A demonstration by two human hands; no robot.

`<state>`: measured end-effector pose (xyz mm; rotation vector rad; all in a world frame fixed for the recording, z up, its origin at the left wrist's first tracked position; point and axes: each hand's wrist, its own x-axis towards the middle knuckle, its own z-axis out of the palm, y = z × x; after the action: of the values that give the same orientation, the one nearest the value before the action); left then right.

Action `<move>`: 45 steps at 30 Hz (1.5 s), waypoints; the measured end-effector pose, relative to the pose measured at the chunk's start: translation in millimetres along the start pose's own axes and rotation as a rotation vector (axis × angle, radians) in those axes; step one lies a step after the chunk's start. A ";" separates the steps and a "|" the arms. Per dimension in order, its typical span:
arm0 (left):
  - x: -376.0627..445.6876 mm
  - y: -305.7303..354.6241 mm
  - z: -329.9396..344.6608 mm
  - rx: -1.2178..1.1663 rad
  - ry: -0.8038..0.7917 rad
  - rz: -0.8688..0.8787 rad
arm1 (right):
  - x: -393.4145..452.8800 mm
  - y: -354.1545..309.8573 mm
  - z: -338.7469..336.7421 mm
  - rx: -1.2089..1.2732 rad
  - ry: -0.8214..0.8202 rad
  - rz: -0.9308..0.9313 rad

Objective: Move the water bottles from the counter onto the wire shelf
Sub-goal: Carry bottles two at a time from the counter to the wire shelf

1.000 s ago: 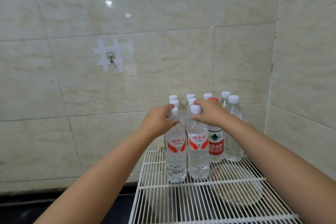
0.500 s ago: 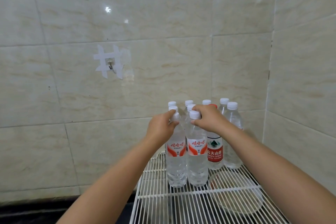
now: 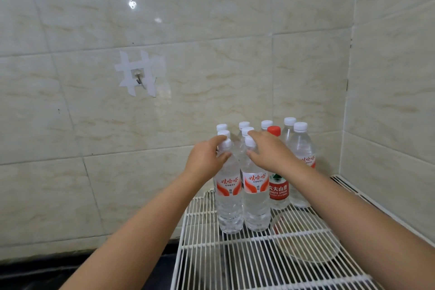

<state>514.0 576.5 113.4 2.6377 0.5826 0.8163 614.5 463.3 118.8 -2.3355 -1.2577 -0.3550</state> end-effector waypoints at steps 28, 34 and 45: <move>-412.6 -203.9 -176.7 0.784 0.073 -0.876 | -183.6 -386.4 185.3 0.201 -0.310 -0.865; -562.2 -256.2 -242.5 0.789 0.077 -1.126 | -293.8 -532.9 235.2 0.268 -0.485 -0.906; -727.0 -372.8 -337.3 0.681 -0.005 -1.388 | -382.1 -738.6 309.7 0.263 -0.632 -1.000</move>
<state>-340.0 619.6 -110.3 1.8185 2.5351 0.1248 -210.0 698.4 -110.0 -1.4592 -2.5432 0.2789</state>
